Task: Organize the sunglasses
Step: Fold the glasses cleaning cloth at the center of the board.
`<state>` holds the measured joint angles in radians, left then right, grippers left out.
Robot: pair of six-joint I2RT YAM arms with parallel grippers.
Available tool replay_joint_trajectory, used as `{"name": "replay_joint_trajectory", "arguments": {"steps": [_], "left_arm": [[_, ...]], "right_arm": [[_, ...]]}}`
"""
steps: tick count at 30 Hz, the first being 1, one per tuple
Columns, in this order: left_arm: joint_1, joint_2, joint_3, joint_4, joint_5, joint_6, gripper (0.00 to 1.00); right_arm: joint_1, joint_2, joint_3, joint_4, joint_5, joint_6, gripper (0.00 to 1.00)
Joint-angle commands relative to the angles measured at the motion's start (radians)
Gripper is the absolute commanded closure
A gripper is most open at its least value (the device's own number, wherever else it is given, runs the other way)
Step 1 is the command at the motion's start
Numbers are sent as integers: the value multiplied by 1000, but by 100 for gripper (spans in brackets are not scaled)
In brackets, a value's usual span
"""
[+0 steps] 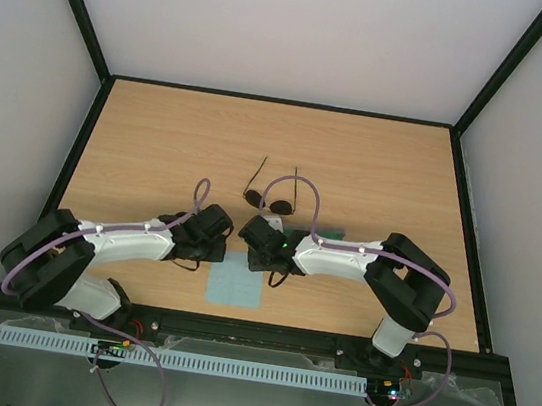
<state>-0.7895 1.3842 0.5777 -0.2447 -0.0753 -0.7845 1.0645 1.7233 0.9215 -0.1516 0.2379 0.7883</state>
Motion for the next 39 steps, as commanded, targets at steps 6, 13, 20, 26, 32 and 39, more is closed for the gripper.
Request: {"name": "replay_joint_trajectory", "arguments": {"steps": [6,13,20,26,32,39], "left_arm": [[-32,47,31,-32,-50,2,98],[-36,4,36,-31,-53,-6,98],[-36,-12,73,-40,-66,7,98],[-29,-7,98,-43,-76,13,98],[-22,-24,104,-50,-82,17,98],[-22,-84,65,-22,-50,22,98]], "right_arm": [[7,12,-9,-34,7,-8,99],[6,-8,1,-38,20,-18,99],[6,-4,37,-60,54,-40,99],[6,-6,61,-73,75,-49,99],[5,-10,76,-81,86,-62,99],[16,-46,39,-62,63,-70,99]]}}
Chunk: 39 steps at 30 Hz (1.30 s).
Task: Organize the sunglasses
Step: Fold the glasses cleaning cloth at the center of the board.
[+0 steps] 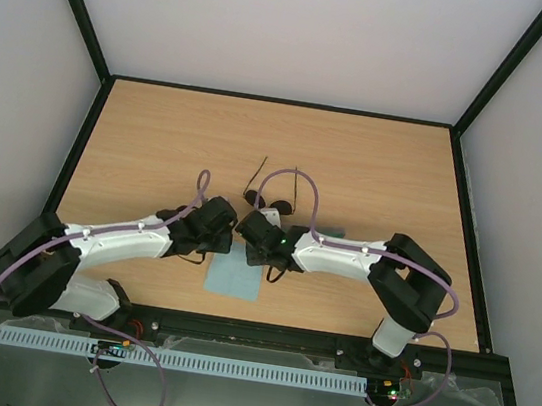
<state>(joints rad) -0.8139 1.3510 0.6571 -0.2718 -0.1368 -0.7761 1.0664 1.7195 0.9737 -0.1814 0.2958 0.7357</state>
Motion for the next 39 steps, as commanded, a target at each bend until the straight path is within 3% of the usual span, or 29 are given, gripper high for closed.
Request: {"name": "replay_joint_trajectory", "arguments": {"steps": [1,20,39], "left_arm": [[2,-58,-20,6,13,14,98],[-3,-184,-116,4,35,1,98],[-49,-281,-170,-49,37,-49,98]], "right_arm": [[18,-45,-20,-28,1,-19,99],[99,-140,-83,-35,0,-15,99],[149,-191,-123,-61,-30,-125,99]]}}
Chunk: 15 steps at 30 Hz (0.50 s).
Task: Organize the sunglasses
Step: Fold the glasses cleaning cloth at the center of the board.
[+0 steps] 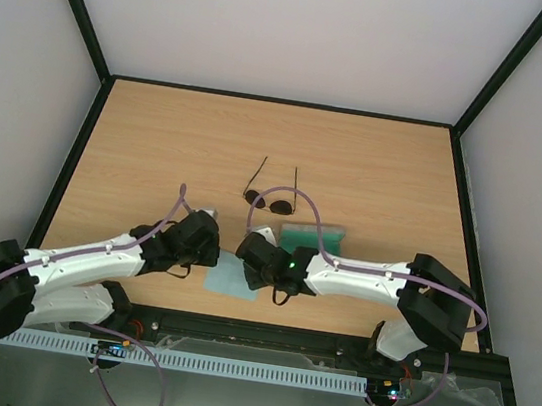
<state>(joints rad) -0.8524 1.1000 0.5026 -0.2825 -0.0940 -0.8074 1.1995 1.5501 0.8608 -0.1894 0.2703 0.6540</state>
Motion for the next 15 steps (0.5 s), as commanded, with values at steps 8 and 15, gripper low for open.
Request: {"name": "replay_joint_trajectory", "arguments": {"steps": [8,15], "left_arm": [[-22,-66,-49,-55,-6,-34,98],[-52,-78,-68,-61,-9,-61,98]], "right_arm": [[34,-35,-18,-62,-9,-62,99],[37,-60,-37,-69,-22,-86,99]]}}
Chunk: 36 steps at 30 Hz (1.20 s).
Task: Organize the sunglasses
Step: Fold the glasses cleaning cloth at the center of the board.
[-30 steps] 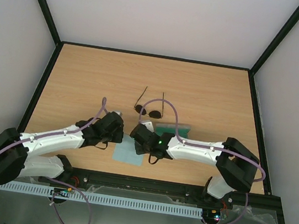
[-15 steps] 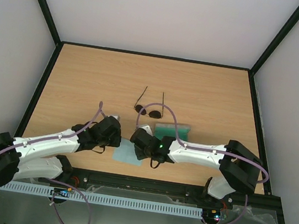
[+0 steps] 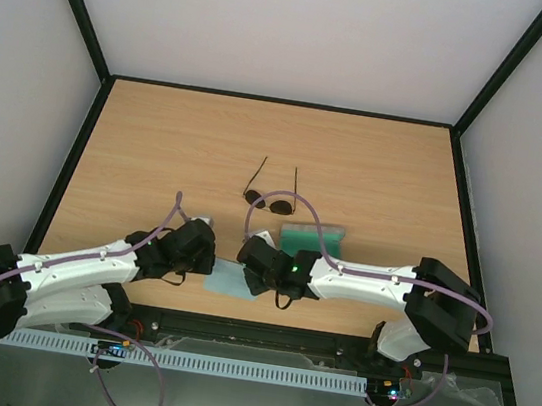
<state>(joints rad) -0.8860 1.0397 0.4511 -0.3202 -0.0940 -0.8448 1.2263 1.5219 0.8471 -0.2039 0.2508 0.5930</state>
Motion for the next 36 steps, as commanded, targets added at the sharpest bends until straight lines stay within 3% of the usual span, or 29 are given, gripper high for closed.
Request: {"name": "replay_joint_trajectory", "arguments": {"steps": [1,36], "left_arm": [[-23,-21,-18,-22,-9,-27,98],[-102,-56,-52,-31,-38,-117,98]], "right_arm": [[10,-34,-27,-57,-3,-27,99],[62,7,-63,-11,-33,4,99]]}}
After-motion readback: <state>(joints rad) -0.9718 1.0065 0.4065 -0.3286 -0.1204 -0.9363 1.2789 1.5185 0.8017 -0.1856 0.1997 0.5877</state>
